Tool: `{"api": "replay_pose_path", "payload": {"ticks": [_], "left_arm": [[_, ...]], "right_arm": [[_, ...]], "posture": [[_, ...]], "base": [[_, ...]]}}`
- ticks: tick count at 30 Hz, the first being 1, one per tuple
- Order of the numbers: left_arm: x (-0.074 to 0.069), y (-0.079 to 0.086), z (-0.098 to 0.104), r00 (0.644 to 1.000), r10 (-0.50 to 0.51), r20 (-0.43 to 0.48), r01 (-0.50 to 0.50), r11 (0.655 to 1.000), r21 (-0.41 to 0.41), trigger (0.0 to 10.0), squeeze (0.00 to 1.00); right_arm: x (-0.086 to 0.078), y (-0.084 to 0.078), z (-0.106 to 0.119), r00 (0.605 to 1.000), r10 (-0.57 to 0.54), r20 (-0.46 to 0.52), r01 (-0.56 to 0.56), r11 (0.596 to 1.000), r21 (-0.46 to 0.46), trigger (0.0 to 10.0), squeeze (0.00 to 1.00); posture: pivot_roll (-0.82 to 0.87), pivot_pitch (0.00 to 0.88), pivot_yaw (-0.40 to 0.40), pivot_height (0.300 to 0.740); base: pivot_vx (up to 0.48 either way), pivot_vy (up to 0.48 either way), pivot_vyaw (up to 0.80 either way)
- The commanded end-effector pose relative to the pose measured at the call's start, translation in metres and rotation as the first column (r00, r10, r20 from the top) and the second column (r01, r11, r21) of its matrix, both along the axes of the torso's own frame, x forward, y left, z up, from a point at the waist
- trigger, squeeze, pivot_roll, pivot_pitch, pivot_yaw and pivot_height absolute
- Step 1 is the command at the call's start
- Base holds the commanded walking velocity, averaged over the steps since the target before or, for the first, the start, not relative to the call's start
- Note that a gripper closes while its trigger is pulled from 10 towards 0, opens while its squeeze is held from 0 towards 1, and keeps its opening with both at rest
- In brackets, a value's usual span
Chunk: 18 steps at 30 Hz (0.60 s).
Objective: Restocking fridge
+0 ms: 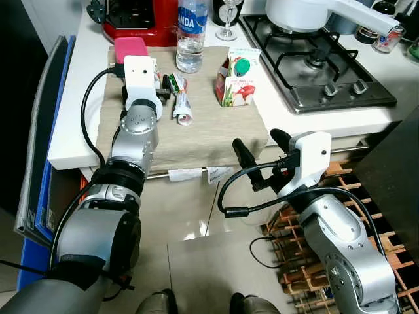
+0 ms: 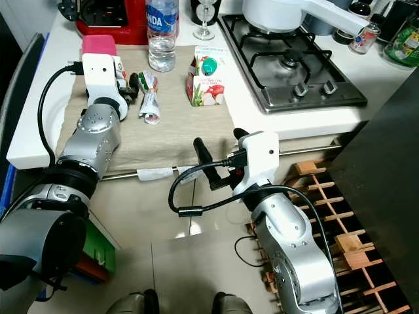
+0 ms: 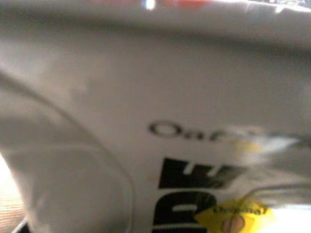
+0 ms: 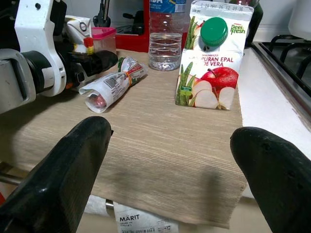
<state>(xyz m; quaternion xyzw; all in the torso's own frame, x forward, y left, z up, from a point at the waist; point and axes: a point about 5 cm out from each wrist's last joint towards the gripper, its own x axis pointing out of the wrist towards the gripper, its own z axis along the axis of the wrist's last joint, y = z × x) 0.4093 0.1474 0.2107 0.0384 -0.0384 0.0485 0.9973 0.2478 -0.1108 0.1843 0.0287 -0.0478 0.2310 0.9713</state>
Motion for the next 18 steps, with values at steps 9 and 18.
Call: {"api": "replay_pose_path", "payload": {"ticks": [9,18], "left_arm": [[-0.007,0.000,-0.010,1.000,0.005,-0.006,-0.005,1.000,0.005,0.0,0.00],[-0.020,-0.007,-0.008,0.999,-0.035,0.033,0.036,0.999,-0.017,0.0,0.00]], "right_arm": [[0.000,0.003,0.002,1.000,0.012,0.015,-0.012,1.000,-0.007,10.0,0.03],[0.007,0.003,0.001,1.000,0.009,0.027,-0.008,1.000,-0.017,10.0,0.03]], "posture": [[-0.19,0.099,-0.058,0.740],[-0.16,0.054,-0.057,0.740]], "base": [[0.000,0.000,0.00],[0.000,0.000,0.00]]}}
